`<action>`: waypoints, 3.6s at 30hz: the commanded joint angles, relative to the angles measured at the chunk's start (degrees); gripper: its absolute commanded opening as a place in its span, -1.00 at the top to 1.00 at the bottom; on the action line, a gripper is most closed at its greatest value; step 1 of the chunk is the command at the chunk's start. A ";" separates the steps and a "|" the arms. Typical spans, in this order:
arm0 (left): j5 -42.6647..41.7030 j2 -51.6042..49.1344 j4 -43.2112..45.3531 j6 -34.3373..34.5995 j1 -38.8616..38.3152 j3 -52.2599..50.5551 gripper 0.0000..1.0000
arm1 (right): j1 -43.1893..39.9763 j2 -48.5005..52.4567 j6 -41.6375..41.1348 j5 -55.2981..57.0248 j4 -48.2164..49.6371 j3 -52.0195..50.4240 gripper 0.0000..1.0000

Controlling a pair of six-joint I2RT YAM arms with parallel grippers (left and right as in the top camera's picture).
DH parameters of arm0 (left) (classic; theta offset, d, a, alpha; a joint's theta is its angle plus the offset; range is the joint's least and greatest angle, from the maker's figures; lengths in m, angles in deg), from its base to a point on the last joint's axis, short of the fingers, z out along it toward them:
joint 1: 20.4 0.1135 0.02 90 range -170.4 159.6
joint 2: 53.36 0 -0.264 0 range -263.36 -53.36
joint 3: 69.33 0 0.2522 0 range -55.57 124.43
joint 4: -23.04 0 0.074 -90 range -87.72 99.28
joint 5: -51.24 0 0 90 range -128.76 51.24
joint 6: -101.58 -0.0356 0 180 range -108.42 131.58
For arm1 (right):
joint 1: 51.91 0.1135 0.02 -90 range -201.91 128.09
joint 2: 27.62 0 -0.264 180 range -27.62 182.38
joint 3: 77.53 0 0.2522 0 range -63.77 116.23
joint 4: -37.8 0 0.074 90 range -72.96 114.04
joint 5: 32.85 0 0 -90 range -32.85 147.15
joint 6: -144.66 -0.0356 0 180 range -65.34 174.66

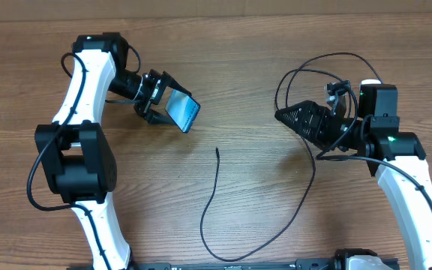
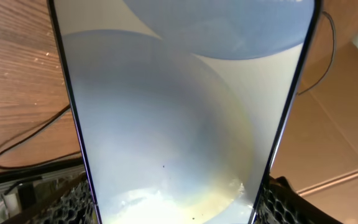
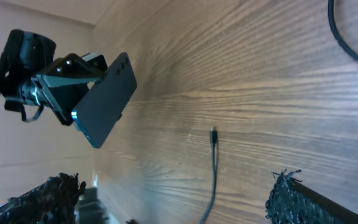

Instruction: Plug charger to phone and switch on socket

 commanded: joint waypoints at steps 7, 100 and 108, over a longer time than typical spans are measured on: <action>3.91 -0.26 3.06 17.49 -4.79 1.60 0.92 | 0.37 0.72 -5.44 -0.98 0.42 1.33 -1.00; 0.24 -0.26 23.37 47.56 -30.34 1.60 0.91 | 16.37 2.34 -11.23 27.61 0.70 1.22 0.57; 0.22 -0.26 24.41 47.95 -30.62 1.60 0.92 | 16.37 2.34 -11.23 27.61 0.46 1.22 0.76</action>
